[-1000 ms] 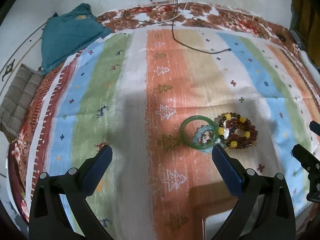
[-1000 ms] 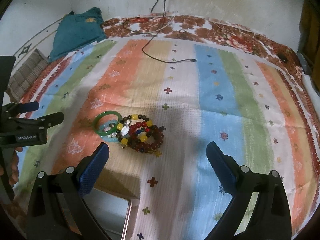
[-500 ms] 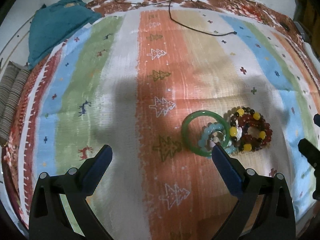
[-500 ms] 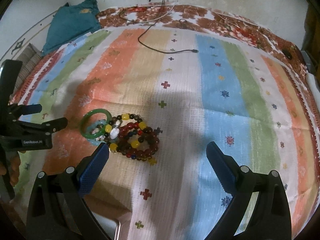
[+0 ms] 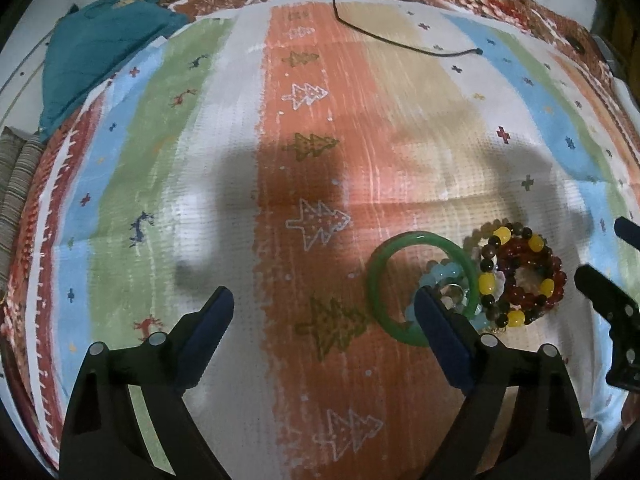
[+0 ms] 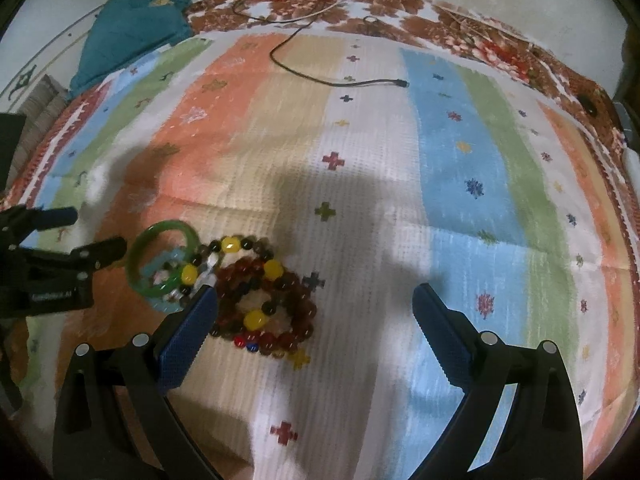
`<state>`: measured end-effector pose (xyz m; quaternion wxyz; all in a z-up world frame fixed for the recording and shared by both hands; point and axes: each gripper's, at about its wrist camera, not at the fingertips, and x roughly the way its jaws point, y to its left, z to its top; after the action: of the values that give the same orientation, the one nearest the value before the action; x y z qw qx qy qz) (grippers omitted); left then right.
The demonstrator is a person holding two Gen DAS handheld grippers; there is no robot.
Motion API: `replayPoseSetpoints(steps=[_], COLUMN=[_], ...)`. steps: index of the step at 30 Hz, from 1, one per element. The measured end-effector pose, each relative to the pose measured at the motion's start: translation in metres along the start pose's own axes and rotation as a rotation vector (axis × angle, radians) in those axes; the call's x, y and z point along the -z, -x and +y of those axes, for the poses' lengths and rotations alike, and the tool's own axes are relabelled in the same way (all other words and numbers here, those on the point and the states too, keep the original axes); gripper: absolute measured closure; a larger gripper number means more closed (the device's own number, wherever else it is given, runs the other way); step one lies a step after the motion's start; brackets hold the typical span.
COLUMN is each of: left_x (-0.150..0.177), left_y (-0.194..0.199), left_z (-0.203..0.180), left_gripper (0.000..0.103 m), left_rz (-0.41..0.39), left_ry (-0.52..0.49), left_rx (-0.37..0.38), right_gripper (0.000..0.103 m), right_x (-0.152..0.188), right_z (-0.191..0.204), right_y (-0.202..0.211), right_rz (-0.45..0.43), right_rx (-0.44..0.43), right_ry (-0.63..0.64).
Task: Organize jewelry
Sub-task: 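Lower both open grippers over the bracelet pile, then grasp the green jade bangle with the left gripper while the right grasps the black-yellow bead bracelet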
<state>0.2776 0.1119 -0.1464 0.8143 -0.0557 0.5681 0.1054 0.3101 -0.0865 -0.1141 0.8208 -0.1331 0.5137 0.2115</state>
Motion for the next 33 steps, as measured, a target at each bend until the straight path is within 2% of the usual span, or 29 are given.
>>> replayPoseSetpoints(steps=[5,7,9,11,13,17,18,20,22,23,25,26,33], left_x=[-0.003,-0.005,-0.006,-0.007,-0.007,-0.006,-0.006,-0.006,-0.006,-0.005,-0.004,-0.003,-0.002], left_y=[-0.009,-0.013,-0.017,-0.021,-0.025,-0.032,-0.032,-0.033,-0.033,-0.033,-0.033,-0.033,-0.027], left_z=[0.0,0.001,0.0,-0.002,-0.005,-0.009,-0.01,-0.01,-0.012,-0.014,-0.015,-0.017,-0.015], left_gripper=[0.02,0.025,0.028,0.033,0.039,0.046,0.048,0.057,0.074,0.079,0.093,0.096,0.096], left_rz=[0.012,0.018,0.025,0.033,0.041,0.056,0.056,0.057,0.06,0.063,0.069,0.071,0.069], left_ry=[-0.003,-0.002,-0.005,-0.012,-0.027,-0.054,-0.053,-0.056,-0.059,-0.059,-0.063,-0.066,-0.057], left_rx=[0.006,0.0,0.004,0.01,0.004,-0.025,-0.025,-0.02,-0.012,-0.002,0.0,0.0,-0.007], right_gripper=[0.006,0.015,0.015,0.02,0.037,0.049,0.055,0.067,0.084,0.087,0.09,0.09,0.091], right_x=[-0.005,-0.007,-0.008,-0.009,-0.009,-0.009,-0.008,-0.007,-0.005,-0.005,-0.004,-0.004,-0.006], right_z=[0.005,0.006,0.006,0.007,0.008,0.011,0.012,0.015,0.018,0.019,0.019,0.02,0.018], right_y=[-0.011,-0.016,-0.02,-0.023,-0.028,-0.036,-0.038,-0.041,-0.04,-0.04,-0.039,-0.039,-0.032], right_rz=[0.017,0.032,0.041,0.051,0.066,0.083,0.089,0.1,0.093,0.092,0.089,0.086,0.063], right_rx=[0.006,0.002,0.004,0.003,0.001,0.003,-0.008,-0.016,-0.007,-0.004,0.003,0.006,-0.002], right_ry=[0.015,0.014,0.015,0.017,0.019,0.035,0.042,0.061,0.079,0.08,0.087,0.094,0.091])
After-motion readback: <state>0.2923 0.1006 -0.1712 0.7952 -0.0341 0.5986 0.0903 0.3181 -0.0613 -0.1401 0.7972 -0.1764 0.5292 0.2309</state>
